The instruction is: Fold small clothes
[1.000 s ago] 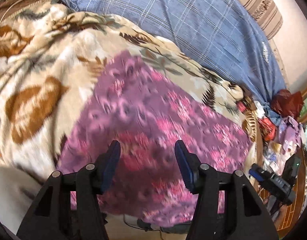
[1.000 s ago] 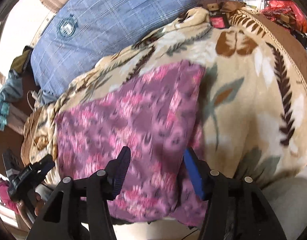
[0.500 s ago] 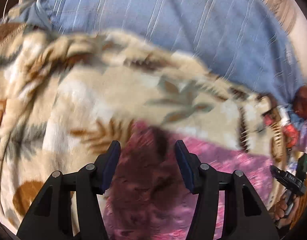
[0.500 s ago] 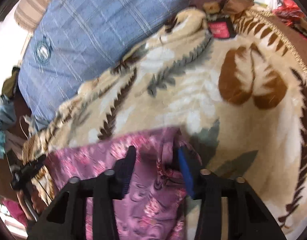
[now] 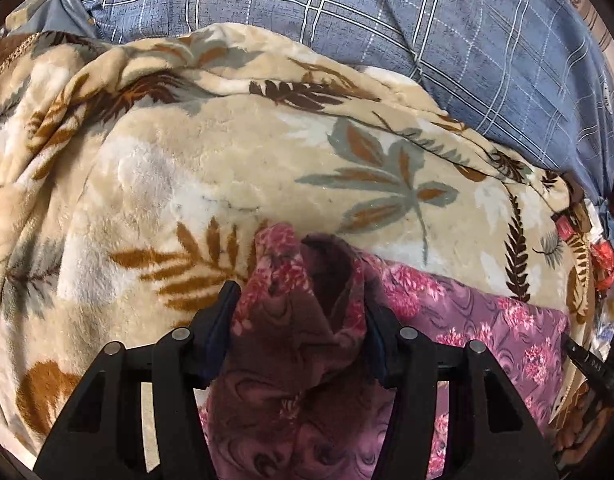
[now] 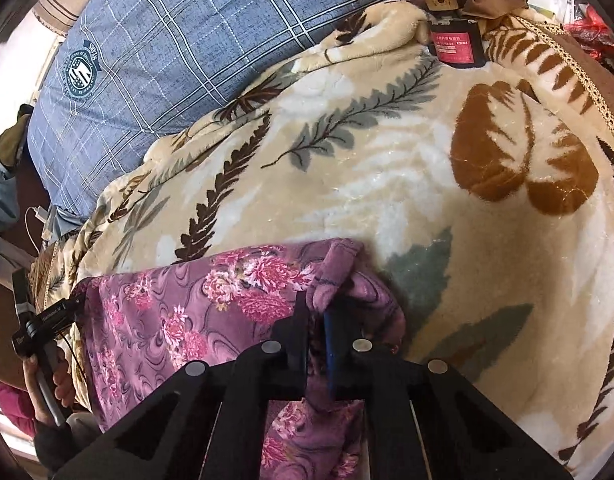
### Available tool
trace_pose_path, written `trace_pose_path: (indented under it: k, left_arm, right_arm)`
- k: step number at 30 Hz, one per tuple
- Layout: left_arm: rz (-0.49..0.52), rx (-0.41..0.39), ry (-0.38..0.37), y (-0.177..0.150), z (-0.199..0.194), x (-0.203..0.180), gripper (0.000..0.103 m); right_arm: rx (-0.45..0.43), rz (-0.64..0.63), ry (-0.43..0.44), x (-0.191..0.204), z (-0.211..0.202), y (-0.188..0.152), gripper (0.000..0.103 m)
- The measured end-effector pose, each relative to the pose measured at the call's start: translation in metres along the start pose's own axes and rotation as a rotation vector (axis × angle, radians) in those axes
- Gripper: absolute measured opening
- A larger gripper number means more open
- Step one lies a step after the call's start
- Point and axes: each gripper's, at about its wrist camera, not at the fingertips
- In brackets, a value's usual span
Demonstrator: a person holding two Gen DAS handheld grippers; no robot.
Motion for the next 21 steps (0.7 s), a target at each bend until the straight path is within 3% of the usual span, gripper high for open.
trace_pose_path:
  k: [2,3,4,6,8,10,14,16,17,21]
  left_arm:
    - [-0.004,-0.003,-0.010,0.005,-0.001,0.001,0.033]
    - [-0.019,-0.003,-0.038,0.004,-0.001,0.003,0.017]
    - [-0.043,-0.009,-0.069,0.003,0.000,0.009,0.013]
    - [-0.131,-0.029,-0.158,-0.001,-0.002,0.026,0.010]
    - [-0.230,-0.072,-0.318,-0.004,-0.019,0.045,0.009]
    - [-0.245,-0.123,-0.368,-0.002,-0.030,0.053,0.009]
    - [-0.325,-0.088,-0.327,-0.002,-0.014,0.064,0.009]
    - [-0.311,-0.131,-0.327,-0.003,-0.023,0.064,0.009]
    - [-0.293,-0.148,-0.278,-0.003,-0.023,0.063,0.009]
    - [-0.291,-0.045,-0.179,-0.003,0.008,0.062,0.010]
  right_arm:
    - [-0.003,-0.013,-0.008,0.001,0.001,0.001,0.006]
    - [-0.005,-0.014,-0.010,0.001,0.000,0.001,0.006]
    - [-0.005,-0.012,-0.006,0.000,0.001,0.002,0.006]
    - [-0.016,0.005,0.011,-0.003,-0.002,0.004,0.005]
    - [-0.052,0.036,0.062,-0.009,-0.011,0.005,0.005]
    - [-0.080,0.065,0.120,-0.015,-0.019,0.006,0.005]
    - [-0.041,0.093,0.080,-0.019,-0.004,0.008,0.005]
    - [-0.072,0.085,0.084,-0.017,-0.011,0.009,0.005]
    - [-0.092,0.072,0.076,-0.015,-0.016,0.009,0.005]
    - [-0.016,0.046,-0.004,-0.012,0.006,0.008,0.005]
Point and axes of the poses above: each gripper's, at about its wrist camera, not at the fingertips, and z roughly the way its jaws point, x to its left, y to its top
